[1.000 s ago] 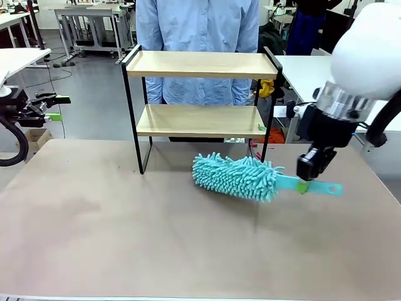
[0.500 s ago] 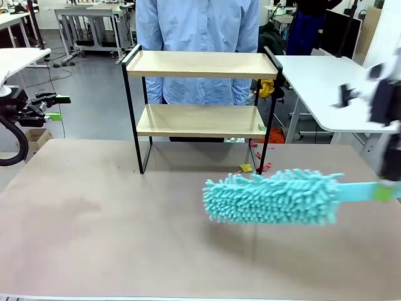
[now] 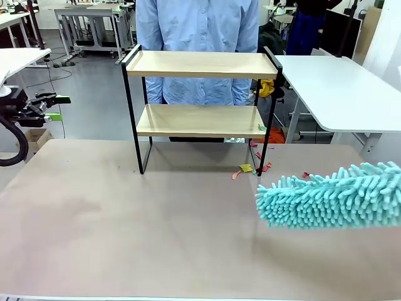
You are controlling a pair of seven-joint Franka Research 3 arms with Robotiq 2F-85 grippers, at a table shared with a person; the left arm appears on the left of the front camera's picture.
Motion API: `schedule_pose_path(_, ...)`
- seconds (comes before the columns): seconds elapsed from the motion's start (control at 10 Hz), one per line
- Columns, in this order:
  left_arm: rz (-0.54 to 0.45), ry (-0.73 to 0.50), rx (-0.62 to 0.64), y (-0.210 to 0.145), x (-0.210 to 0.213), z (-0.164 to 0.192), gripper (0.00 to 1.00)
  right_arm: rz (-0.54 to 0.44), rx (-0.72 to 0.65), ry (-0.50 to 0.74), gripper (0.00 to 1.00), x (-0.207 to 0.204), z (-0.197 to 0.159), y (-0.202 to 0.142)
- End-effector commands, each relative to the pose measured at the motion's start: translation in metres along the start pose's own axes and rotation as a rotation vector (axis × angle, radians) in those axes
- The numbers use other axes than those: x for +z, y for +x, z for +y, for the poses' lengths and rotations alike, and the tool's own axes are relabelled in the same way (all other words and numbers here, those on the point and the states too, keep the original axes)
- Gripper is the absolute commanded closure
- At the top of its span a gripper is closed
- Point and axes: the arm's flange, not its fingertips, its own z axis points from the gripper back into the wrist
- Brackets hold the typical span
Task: Clean the shelf.
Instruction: Clean the specific section of the Shelf indicated by the human with the Duster, then hand the Duster back to the human.
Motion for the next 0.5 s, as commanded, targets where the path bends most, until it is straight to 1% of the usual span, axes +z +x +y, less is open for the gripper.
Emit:
schedule_pose_path(0.0, 0.003, -0.006, -0.013, 0.0023, -0.0005, -0.0018, 0.00, -0.037, 0.016, 0.024, 0.87, -0.0018, 0.0037, 0.0012)
schedule_pose_path(0.4, 0.003, -0.006, -0.013, 0.0023, -0.0005, -0.0018, 0.00, -0.037, 0.016, 0.024, 0.87, -0.0018, 0.0037, 0.0012)
